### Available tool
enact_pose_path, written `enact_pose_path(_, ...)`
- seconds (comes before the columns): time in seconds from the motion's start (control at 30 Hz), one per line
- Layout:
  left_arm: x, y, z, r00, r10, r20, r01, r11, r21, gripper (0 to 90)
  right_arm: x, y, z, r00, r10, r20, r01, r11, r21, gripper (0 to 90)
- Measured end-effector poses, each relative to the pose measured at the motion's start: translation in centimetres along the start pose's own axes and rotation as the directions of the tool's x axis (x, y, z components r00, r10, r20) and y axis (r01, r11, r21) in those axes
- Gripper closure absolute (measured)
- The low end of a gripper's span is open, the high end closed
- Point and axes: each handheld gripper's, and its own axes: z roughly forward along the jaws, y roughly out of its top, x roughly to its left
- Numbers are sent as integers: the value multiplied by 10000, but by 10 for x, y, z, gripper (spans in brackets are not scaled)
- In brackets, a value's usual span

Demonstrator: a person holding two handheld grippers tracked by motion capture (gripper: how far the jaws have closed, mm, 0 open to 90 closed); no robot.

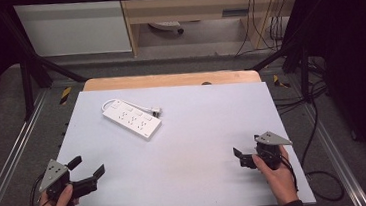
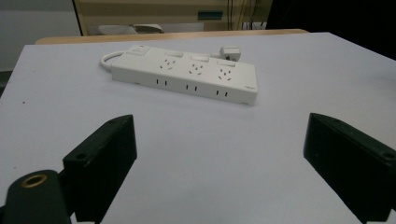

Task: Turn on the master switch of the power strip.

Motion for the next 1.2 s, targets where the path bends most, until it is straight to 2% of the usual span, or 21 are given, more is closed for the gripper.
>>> enact_pose_path(0.17,-2,2,-1,9999,-2,116,2,10000,-35,98,1,-2,-1,10000,29,-59,-29,10000,-21,52)
enact_pose_path(0.3,-3,4,0,9996,-197,196,197,9998,-7,94,4,-2,0,10000,33,-69,-32,10000,44,49)
enact_pose_path(0.6,-4,17,9,9998,8,189,-11,9999,127,85,3,-2,2,9982,276,-526,-263,9993,264,47)
enact_pose_path(0.67,-3,24,14,9997,102,237,-106,9998,191,83,3,-2,2,9981,202,-591,-187,9995,251,47)
enact_pose_path(0.9,-2,43,32,9992,43,395,-52,9997,245,79,6,-2,1,9977,29,-671,-18,9999,171,49)
enact_pose_path(1.2,2,63,57,9997,-33,244,22,9988,482,75,9,-2,0,9966,-89,-824,92,9999,42,80)
